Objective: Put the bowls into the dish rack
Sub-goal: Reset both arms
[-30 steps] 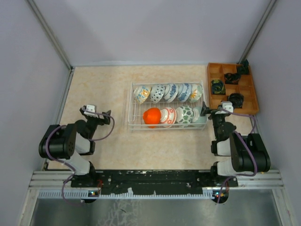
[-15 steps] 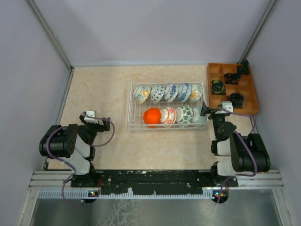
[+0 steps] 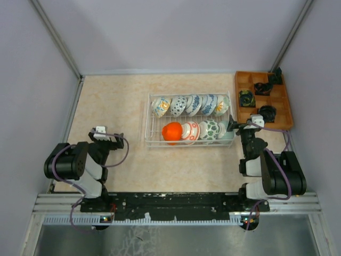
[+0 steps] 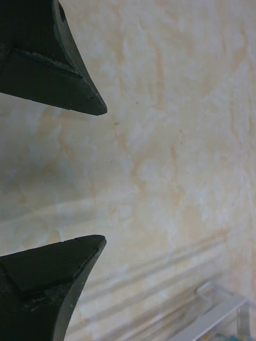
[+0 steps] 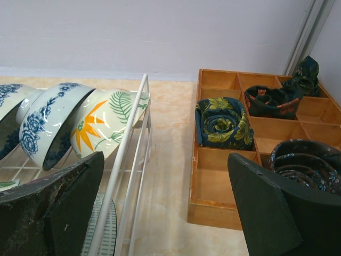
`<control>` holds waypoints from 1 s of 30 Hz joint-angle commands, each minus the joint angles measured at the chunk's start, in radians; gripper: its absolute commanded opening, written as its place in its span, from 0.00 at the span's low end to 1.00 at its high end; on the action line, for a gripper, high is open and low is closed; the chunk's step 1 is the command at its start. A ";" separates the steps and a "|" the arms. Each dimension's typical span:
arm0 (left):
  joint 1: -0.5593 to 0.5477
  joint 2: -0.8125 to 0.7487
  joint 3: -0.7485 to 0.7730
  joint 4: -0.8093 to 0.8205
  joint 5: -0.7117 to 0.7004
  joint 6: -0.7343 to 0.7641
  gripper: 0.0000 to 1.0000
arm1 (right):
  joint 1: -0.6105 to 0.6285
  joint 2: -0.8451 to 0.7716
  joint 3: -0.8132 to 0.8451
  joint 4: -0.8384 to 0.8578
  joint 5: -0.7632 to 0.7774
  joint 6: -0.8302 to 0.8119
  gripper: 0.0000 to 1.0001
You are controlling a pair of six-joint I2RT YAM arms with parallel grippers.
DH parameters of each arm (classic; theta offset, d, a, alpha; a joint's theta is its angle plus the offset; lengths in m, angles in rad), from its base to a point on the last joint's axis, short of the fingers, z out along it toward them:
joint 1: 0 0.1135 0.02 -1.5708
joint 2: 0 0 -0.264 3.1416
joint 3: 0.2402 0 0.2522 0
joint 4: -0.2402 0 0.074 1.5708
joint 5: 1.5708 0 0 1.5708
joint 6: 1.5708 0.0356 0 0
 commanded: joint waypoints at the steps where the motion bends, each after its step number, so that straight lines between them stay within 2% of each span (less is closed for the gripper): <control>1: 0.005 -0.009 -0.034 0.217 -0.224 -0.088 1.00 | 0.025 0.022 0.000 -0.135 -0.099 -0.052 0.99; 2: 0.004 0.007 -0.053 0.270 -0.230 -0.095 0.99 | 0.025 0.022 0.000 -0.135 -0.099 -0.052 0.99; 6: -0.002 -0.002 -0.062 0.273 -0.211 -0.074 0.99 | 0.025 0.022 0.000 -0.135 -0.099 -0.052 0.99; 9: -0.031 0.027 -0.026 0.270 -0.073 0.023 0.99 | 0.025 0.022 0.000 -0.135 -0.098 -0.053 0.99; 13: -0.052 -0.016 0.045 0.073 -0.142 0.029 0.99 | 0.025 0.022 0.000 -0.136 -0.099 -0.052 0.99; 14: -0.053 -0.008 0.084 0.009 -0.120 0.041 0.99 | 0.025 0.022 0.001 -0.137 -0.100 -0.052 0.99; 16: -0.062 -0.037 0.190 -0.222 -0.024 0.091 0.99 | 0.025 0.022 0.005 -0.142 -0.100 -0.052 0.99; 17: -0.070 -0.046 0.219 -0.295 -0.040 0.100 0.99 | 0.025 0.022 0.008 -0.150 -0.101 -0.052 0.99; 18: -0.073 -0.051 0.217 -0.310 -0.045 0.101 1.00 | 0.025 0.022 0.012 -0.156 -0.101 -0.050 0.99; 21: -0.085 -0.025 0.174 -0.172 -0.111 0.093 0.99 | 0.025 0.022 0.013 -0.159 -0.101 -0.050 0.99; 24: -0.087 -0.032 0.222 -0.278 -0.154 0.071 0.99 | 0.025 0.022 0.013 -0.159 -0.100 -0.050 0.99; 30: -0.087 -0.024 0.217 -0.251 -0.156 0.067 0.99 | 0.025 0.023 0.035 -0.203 -0.084 -0.044 0.99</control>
